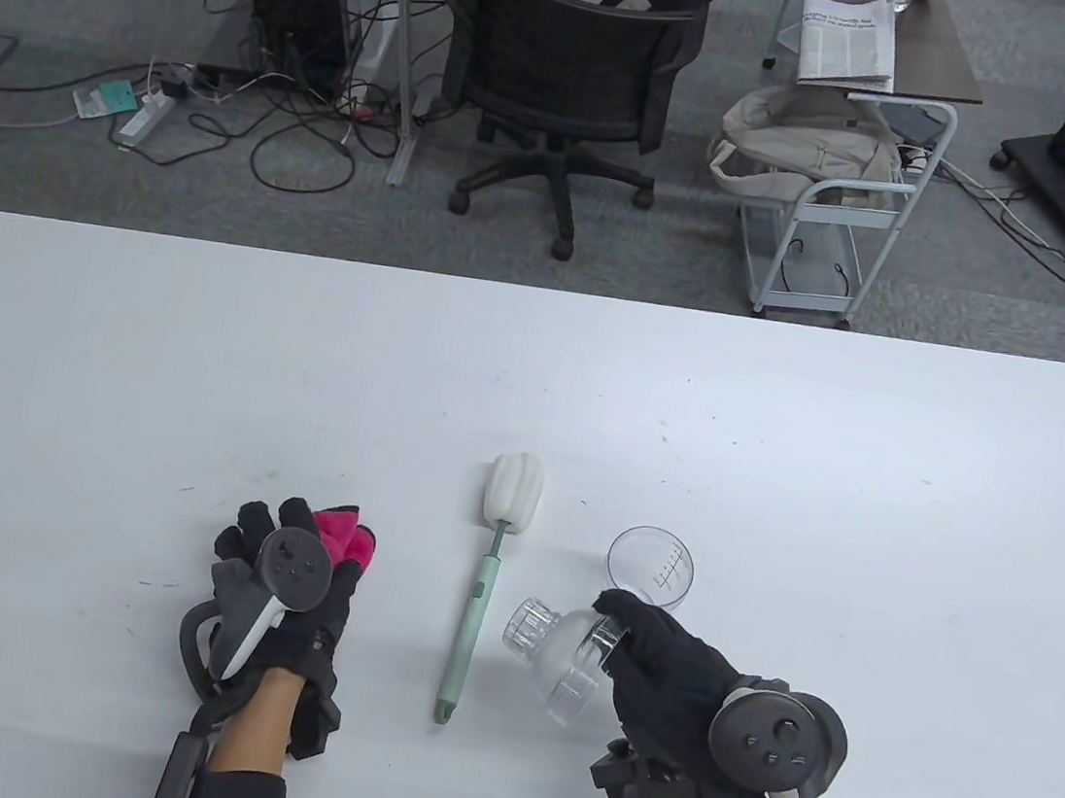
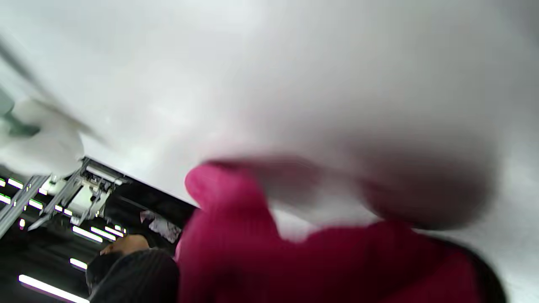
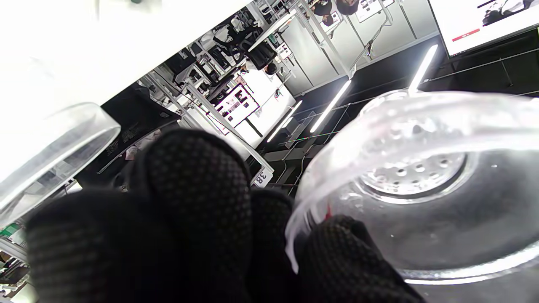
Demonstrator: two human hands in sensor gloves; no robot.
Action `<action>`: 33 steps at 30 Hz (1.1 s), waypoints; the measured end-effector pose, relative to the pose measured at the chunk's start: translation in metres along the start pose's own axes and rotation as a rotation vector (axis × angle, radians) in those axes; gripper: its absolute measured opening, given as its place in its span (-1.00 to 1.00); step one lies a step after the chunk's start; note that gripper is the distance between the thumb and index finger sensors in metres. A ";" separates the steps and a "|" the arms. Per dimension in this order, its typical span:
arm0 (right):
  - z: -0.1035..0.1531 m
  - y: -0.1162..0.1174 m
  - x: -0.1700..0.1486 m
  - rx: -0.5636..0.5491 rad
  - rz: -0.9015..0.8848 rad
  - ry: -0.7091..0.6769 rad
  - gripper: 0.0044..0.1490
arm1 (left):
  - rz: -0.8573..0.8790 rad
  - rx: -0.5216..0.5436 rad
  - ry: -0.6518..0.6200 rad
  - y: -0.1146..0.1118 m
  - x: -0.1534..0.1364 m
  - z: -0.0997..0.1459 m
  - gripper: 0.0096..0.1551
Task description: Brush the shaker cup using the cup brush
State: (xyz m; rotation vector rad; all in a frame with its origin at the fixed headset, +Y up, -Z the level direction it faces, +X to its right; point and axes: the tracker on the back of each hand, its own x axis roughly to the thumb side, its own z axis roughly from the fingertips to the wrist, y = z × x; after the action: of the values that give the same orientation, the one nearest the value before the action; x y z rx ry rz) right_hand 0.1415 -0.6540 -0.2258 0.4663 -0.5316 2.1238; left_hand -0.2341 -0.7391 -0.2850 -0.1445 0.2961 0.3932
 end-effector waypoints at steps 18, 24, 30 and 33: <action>-0.003 -0.013 0.003 -0.094 0.221 -0.130 -0.49 | 0.335 -0.242 -0.662 0.053 0.138 0.119 0.00; -0.004 -0.013 0.002 -0.045 0.222 -0.154 -0.39 | 0.442 -0.156 -0.577 0.031 0.178 0.107 0.02; -0.013 -0.024 -0.044 0.211 -0.411 0.080 -0.10 | 0.536 -0.262 -0.691 0.014 0.192 0.080 0.06; -0.012 -0.028 -0.056 0.172 -0.340 0.106 0.00 | 0.493 -0.254 -0.725 -0.002 0.204 0.070 0.08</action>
State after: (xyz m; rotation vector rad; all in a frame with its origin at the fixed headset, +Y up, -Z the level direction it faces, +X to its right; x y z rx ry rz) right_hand 0.1941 -0.6698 -0.2584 0.4987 -0.1928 1.8594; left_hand -0.0356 -0.6547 -0.2824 -0.1672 -0.4487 0.9386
